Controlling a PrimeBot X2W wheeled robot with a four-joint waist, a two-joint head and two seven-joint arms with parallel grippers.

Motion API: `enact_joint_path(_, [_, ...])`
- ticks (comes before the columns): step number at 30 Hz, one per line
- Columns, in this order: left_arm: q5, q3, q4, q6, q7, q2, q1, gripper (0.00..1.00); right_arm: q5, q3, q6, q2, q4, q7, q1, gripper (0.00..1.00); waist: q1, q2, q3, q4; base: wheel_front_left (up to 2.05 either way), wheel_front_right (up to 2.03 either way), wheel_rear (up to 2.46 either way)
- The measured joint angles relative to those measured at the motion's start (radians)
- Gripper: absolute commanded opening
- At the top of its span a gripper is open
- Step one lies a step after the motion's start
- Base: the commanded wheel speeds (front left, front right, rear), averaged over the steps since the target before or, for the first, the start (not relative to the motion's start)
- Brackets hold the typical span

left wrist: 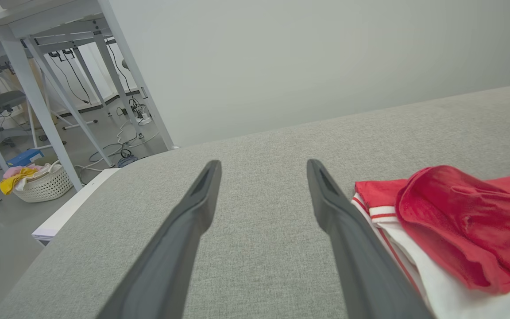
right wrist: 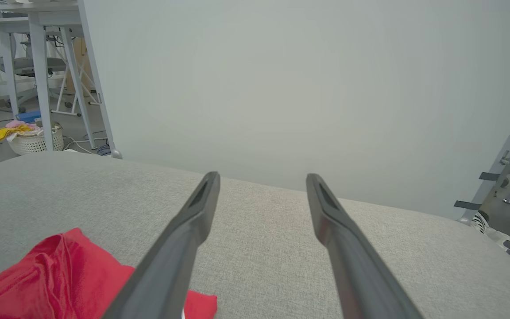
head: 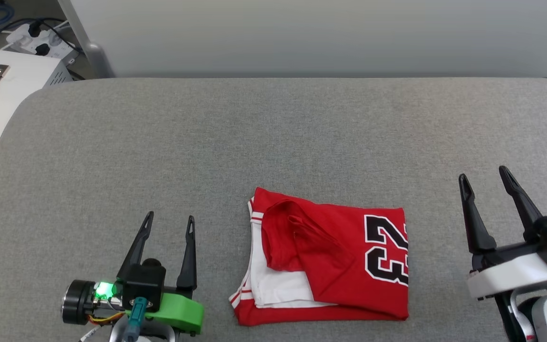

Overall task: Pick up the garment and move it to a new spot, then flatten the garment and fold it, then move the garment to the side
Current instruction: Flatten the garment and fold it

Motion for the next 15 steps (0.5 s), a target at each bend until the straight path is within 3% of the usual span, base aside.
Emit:
enact_joint_path(7, [0.0, 0.0, -0.021, 0.001, 0.0, 0.003, 0.035, 1.0, -0.032, -0.071, 0.0, 0.092, -0.097, -0.001, 0.128, 1.0, 0.0, 0.0, -0.026, -0.006, 0.0, 0.0, 0.0])
enact_joint_path(15, [0.0, -0.005, -0.032, 0.001, 0.0, 0.005, 0.046, 1.0, -0.033, -0.113, 0.0, 0.126, -0.143, -0.001, 0.196, 1.0, 0.0, 0.0, -0.031, 0.007, 0.0, 0.0, 0.0])
